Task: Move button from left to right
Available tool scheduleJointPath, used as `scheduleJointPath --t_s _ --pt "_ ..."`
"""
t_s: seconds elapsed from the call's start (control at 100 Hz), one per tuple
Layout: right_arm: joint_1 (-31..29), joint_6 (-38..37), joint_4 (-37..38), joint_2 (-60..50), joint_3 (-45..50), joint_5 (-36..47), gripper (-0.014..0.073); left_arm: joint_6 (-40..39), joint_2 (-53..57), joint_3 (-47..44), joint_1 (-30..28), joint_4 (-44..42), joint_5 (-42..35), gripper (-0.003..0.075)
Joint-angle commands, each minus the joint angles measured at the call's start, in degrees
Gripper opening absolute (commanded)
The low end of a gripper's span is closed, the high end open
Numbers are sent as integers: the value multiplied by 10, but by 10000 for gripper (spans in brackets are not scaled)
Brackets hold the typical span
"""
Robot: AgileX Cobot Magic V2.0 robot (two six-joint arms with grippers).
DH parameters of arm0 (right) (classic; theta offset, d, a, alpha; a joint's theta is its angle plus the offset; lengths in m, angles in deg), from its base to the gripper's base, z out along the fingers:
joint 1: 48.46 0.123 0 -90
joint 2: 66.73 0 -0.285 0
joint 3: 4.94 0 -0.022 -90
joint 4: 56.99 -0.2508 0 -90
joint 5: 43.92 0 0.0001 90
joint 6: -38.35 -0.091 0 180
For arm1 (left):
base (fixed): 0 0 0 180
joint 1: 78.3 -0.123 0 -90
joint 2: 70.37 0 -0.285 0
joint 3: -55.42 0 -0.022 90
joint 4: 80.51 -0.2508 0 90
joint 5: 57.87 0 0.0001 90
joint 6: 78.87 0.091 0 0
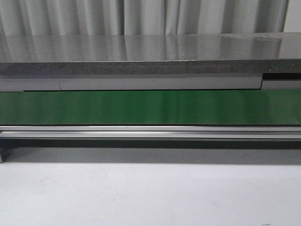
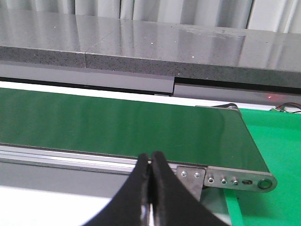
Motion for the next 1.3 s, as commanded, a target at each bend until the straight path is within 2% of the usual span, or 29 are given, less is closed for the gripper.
scheduleJointPath --t_s 0.0,0.38,0.57,0.7,0.91,1.17,1.29 --pt "-1 -1 5 -7 0 45 -121 -5 20 -23 3 -1 -46 5" --pt "-1 -1 5 -7 0 45 -121 -5 20 -16 3 -1 -41 5" --pt "-1 -1 5 -7 0 45 -121 -5 3 46 3 3 19 5" --pt "-1 -1 5 -7 0 45 -121 -5 -37 96 3 41 33 5" --pt "-1 -1 5 -7 0 45 -121 -5 -143 229 3 19 157 5" --pt "-1 -1 5 -7 0 45 -121 -5 -309 413 3 -13 400 5" --pt "-1 -1 5 -7 0 45 -121 -5 -365 462 3 -11 443 5"
